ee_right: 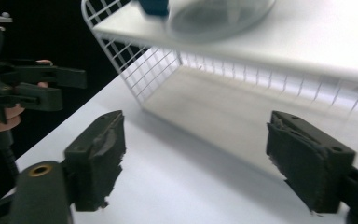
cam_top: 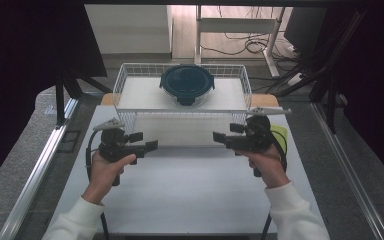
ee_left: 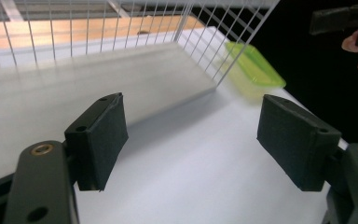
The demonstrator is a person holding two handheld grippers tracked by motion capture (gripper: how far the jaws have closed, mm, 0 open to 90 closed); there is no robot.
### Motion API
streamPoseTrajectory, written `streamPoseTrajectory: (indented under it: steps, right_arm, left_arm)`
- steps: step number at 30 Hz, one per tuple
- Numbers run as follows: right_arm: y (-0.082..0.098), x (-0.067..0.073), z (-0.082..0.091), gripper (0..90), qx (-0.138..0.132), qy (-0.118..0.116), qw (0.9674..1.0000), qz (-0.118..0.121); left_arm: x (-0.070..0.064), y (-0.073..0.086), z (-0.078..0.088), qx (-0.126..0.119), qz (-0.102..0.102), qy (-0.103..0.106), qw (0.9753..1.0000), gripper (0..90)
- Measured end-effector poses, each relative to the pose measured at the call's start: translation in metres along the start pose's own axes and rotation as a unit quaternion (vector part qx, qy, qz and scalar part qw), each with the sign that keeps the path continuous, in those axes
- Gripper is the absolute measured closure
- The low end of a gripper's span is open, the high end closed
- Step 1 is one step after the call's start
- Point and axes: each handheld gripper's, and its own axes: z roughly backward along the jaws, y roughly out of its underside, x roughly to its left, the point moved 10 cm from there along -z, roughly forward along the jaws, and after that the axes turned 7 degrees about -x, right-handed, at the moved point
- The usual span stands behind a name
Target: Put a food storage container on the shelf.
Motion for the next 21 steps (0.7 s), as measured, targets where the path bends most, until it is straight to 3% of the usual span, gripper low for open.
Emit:
streamPoseTrajectory:
  steps: [7, 8, 9, 11, 21]
  right_arm:
    - [0.056, -0.011, 0.015, 21.5, 0.010, 0.030, 0.9995, -0.004]
    - [0.056, -0.011, 0.015, 21.5, 0.010, 0.030, 0.9995, -0.004]
    - [0.070, -0.014, 0.019, 21.5, 0.017, 0.035, 0.9992, -0.004]
    - [0.083, -0.018, 0.022, 21.4, 0.026, 0.043, 0.9987, -0.003]
    - [0.121, -0.027, 0.027, 21.3, 0.058, 0.044, 0.9973, -0.011]
  left_arm:
    - [-0.004, 0.042, 0.000, 0.017, -0.009, -0.006, 0.9998, 24.0]
    - [-0.004, 0.042, 0.000, 0.017, -0.009, -0.006, 0.9998, 24.0]
    - [-0.002, 0.052, 0.000, 0.026, -0.012, -0.008, 0.9995, 24.0]
    - [0.000, 0.061, 0.001, 0.032, -0.005, -0.011, 0.9994, 24.0]
    - [0.009, 0.089, 0.006, 0.059, 0.003, -0.030, 0.9978, 24.4]
